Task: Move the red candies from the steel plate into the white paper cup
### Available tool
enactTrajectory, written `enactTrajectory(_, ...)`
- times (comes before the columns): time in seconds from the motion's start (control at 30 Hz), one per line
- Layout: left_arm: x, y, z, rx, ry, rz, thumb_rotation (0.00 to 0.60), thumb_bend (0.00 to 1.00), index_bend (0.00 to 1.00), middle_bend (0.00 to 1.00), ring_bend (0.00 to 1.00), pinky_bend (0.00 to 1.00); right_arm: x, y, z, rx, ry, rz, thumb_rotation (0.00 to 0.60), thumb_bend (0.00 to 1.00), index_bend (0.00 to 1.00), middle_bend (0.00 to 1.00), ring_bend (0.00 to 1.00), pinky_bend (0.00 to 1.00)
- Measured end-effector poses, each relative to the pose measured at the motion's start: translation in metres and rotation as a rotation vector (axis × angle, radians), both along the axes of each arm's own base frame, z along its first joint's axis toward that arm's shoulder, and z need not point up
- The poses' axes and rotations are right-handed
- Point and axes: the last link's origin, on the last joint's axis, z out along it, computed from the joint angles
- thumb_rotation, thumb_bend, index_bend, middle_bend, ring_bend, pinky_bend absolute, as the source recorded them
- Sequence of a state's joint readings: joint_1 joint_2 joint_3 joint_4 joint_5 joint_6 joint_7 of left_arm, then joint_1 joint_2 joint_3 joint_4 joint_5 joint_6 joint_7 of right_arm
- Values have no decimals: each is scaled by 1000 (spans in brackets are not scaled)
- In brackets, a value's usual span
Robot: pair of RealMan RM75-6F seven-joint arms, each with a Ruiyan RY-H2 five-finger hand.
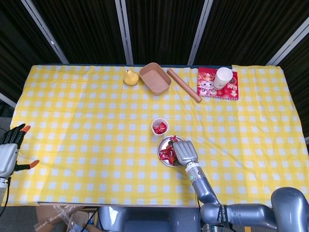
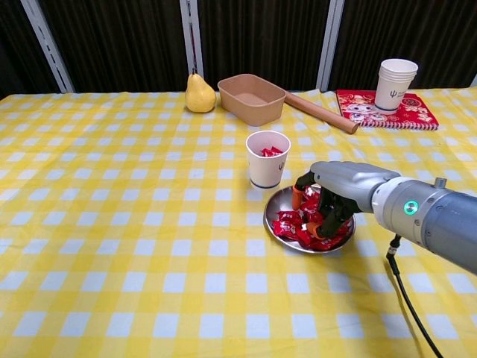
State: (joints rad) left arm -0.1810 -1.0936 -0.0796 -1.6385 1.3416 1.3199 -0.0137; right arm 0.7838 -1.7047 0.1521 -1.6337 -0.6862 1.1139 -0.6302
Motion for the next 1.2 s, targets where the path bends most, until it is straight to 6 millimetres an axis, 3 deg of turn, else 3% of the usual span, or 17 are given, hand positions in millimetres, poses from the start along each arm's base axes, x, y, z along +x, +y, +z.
enactTrajectory(0.73,0,0,0,1,-3,4,600,0,48,0,0,0,4,3,-13,24,-33,-8,600,461,388,931,944,979)
enactTrajectory(1.0,0,0,0,1,-6,7,600,0,48,0,0,0,2,4,-22,39,-29,-12,600,462,534,931,944,980)
enactTrajectory(1.2,0,1,0,0,-9,8,600,0,48,0,0,0,3,4,-22,36,-43,-9,600,484,552,931,945,979)
